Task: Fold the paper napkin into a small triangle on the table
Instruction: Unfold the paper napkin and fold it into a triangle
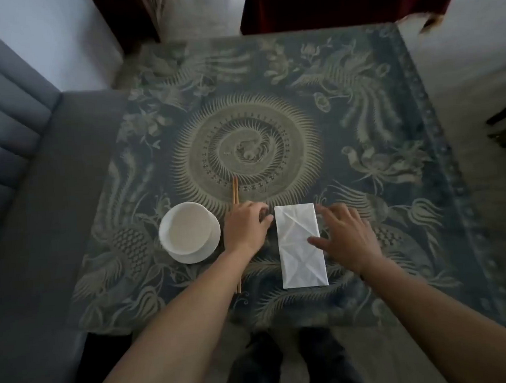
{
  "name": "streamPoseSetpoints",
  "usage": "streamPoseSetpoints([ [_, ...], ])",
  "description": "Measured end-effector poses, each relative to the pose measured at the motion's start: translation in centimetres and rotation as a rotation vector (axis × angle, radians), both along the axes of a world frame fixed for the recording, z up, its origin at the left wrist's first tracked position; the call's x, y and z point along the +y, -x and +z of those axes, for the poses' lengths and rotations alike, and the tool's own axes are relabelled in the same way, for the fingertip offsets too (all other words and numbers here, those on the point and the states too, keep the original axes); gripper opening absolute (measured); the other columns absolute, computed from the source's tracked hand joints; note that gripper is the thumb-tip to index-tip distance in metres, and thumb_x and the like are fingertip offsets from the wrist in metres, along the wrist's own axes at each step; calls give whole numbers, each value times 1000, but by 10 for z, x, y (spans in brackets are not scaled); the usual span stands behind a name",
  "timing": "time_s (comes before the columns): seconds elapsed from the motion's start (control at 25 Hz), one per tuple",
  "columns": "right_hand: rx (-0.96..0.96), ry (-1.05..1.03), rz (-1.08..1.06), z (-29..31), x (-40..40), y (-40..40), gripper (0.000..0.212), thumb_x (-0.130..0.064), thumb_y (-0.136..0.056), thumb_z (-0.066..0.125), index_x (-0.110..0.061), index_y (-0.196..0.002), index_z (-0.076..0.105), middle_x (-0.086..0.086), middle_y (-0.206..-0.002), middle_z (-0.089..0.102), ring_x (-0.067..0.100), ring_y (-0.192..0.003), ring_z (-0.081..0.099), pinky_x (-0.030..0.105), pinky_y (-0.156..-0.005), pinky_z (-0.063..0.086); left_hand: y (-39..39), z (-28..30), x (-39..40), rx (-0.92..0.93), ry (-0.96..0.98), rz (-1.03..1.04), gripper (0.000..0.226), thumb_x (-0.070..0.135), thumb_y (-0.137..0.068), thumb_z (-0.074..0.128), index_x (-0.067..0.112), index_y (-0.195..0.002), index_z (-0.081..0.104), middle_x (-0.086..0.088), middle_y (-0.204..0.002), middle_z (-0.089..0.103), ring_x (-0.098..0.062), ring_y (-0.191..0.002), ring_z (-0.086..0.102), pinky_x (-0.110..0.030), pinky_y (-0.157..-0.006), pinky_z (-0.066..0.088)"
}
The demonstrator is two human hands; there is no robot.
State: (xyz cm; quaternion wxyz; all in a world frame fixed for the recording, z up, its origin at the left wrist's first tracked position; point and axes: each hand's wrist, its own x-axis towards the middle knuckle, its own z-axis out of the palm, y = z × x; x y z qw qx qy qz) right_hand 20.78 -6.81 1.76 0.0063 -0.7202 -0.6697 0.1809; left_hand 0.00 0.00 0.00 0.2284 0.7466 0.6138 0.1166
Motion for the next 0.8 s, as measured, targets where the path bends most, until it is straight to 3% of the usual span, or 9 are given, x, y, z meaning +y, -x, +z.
streamPoseSetpoints([
  [0.32, -102, 19, 77, -33, 14, -7, 74, -62, -83, 59, -28, -143, 34, 2, -137, 43, 28, -122, 41, 46, -94, 42, -31, -18, 19, -9, 53, 123, 16, 38, -86, 69, 26, -97, 70, 1, -101, 67, -24, -97, 55, -43, -88, 45],
  [0.4, -104, 10, 74, -34, 13, -6, 74, -63, -83, 59, -28, -143, 35, 2, -136, 44, 28, -120, 42, 46, -93, 42, -32, -19, 20, 9, 60, 106, 7, 33, -86, 70, 26, -88, 70, 3, -97, 66, -22, -94, 54, -40, -85, 45],
  [0.52, -61, -48, 14, -31, 11, -2, 72, -64, -81, 60, -25, -138, 41, 4, -131, 47, 29, -115, 43, 47, -90, 43, -31, -14, 21, -89, 109, 136, 5, 28, -84, 71, 24, -82, 69, 6, -90, 62, -13, -81, 54, -25, -68, 41],
  [0.6, -1, -100, -102, -24, 10, 7, 70, -70, -75, 59, -23, -126, 48, 3, -122, 50, 28, -108, 46, 45, -86, 44, -32, -5, 22, -246, 250, 216, 7, 26, -84, 71, 24, -78, 67, 11, -80, 62, -4, -71, 56, -17, -59, 38],
  [0.8, 115, 32, -306, -9, 12, 45, 81, -84, -65, 53, -23, -115, 44, -2, -113, 48, 24, -104, 49, 43, -82, 44, -42, 21, 26, -546, 656, 385, 7, 17, -80, 71, 12, -75, 70, 2, -62, 69, -6, -53, 65, -25, -56, 49],
])
